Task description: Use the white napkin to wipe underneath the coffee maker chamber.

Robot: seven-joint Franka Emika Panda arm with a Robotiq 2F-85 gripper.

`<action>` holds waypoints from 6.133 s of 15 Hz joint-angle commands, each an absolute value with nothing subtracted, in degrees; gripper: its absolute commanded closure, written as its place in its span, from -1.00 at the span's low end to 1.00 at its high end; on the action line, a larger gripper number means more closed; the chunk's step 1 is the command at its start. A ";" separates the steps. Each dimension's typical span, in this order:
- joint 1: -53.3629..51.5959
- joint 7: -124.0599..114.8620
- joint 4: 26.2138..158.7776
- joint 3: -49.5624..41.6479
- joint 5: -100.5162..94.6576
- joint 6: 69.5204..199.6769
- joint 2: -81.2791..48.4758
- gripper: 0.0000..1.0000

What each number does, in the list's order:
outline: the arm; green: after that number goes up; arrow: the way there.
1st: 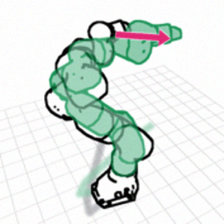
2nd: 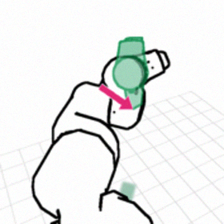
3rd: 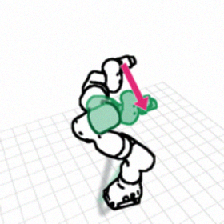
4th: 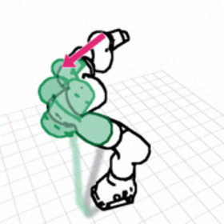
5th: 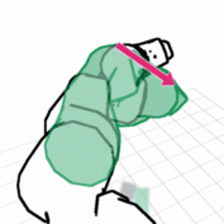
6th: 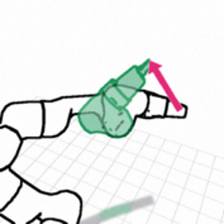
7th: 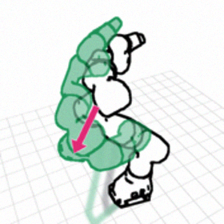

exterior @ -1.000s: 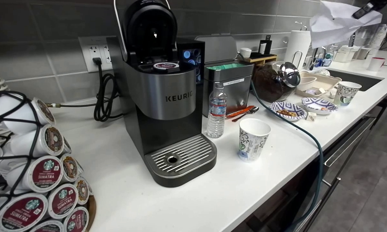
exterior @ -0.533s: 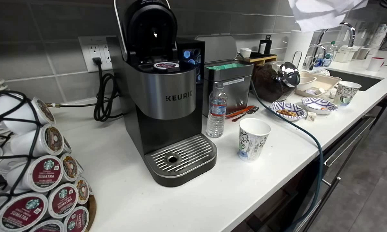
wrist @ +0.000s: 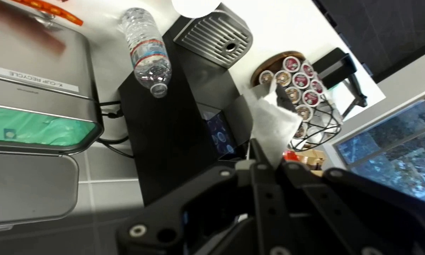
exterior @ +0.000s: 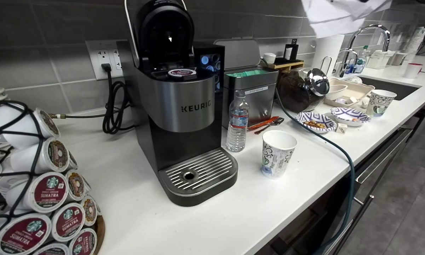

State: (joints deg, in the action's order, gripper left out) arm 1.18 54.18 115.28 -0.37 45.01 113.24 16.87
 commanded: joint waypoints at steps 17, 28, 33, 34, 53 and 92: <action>-13.77 23.41 115.97 12.72 28.13 121.11 4.86 0.99; -20.37 -25.59 108.91 16.82 -2.01 135.78 -11.86 0.99; -25.67 -40.86 107.52 12.94 -14.57 138.33 -16.46 0.99; -26.33 -42.44 108.03 12.43 -16.01 139.10 -16.58 0.99; -35.22 -69.37 104.53 0.39 -41.74 156.42 -27.96 0.99; -42.49 -75.84 87.85 -4.31 -37.32 131.89 -39.55 0.99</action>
State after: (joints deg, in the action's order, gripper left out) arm -42.32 -71.44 88.70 -3.41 -38.14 137.33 -37.45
